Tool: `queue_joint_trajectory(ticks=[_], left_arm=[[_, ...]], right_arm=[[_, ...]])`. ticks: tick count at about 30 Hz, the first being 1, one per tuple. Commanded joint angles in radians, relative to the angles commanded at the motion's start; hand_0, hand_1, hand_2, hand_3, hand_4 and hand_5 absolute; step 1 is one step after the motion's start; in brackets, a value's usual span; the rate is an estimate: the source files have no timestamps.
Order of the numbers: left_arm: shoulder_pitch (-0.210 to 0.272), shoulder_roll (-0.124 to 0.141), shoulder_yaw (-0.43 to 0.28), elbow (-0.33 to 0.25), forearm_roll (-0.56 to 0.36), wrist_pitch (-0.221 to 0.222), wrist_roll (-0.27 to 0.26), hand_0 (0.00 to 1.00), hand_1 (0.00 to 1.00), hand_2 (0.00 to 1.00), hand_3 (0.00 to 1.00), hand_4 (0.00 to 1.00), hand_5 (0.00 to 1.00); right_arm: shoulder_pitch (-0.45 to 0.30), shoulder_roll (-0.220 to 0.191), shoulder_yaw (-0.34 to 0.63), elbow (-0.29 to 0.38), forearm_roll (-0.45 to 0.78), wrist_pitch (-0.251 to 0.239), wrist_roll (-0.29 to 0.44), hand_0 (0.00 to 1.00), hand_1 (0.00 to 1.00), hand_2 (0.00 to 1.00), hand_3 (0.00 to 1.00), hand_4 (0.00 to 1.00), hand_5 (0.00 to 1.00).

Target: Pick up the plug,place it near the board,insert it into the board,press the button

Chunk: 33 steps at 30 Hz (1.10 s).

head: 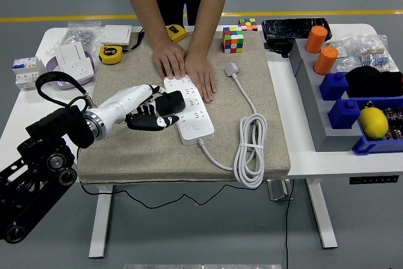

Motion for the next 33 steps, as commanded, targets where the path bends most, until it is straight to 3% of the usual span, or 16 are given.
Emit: queue_joint_trajectory(ticks=[2,3,9,14,25,33], left_arm=[[-0.016,0.003,0.028,0.022,-0.007,-0.007,0.003,0.133,0.046,0.155,0.821,0.501,0.002],[-0.025,0.004,0.042,0.037,-0.006,-0.011,0.004,0.126,0.045,0.16,0.904,0.512,0.002],[-0.066,0.004,0.115,0.106,-0.006,-0.006,-0.001,0.127,0.043,0.162,0.931,0.493,0.002],[-0.104,-0.015,0.155,0.143,-0.021,0.008,-0.011,0.127,0.043,0.162,0.931,0.493,0.002],[-0.147,-0.02,0.252,0.214,-0.107,-0.003,-0.066,0.127,0.044,0.163,0.917,0.48,0.002],[-0.159,-0.034,0.27,0.26,-0.112,0.038,-0.102,0.133,0.048,0.167,0.911,0.452,0.002]], right_arm=[[0.0,0.0,0.0,0.0,0.0,0.0,-0.001,0.954,0.896,0.841,0.849,0.998,0.928],[0.001,0.0,0.0,0.0,-0.001,0.0,-0.002,0.954,0.896,0.842,0.847,0.998,0.926],[0.002,0.0,-0.004,0.0,0.001,0.0,-0.002,0.955,0.897,0.841,0.847,0.998,0.923],[0.003,0.0,-0.008,0.0,0.002,0.001,-0.003,0.955,0.897,0.841,0.847,0.998,0.923],[0.006,-0.003,-0.015,0.0,0.002,0.0,-0.003,0.955,0.896,0.841,0.846,0.998,0.916],[0.002,-0.003,-0.016,0.0,0.0,0.0,-0.005,0.955,0.897,0.841,0.844,0.998,0.914]])
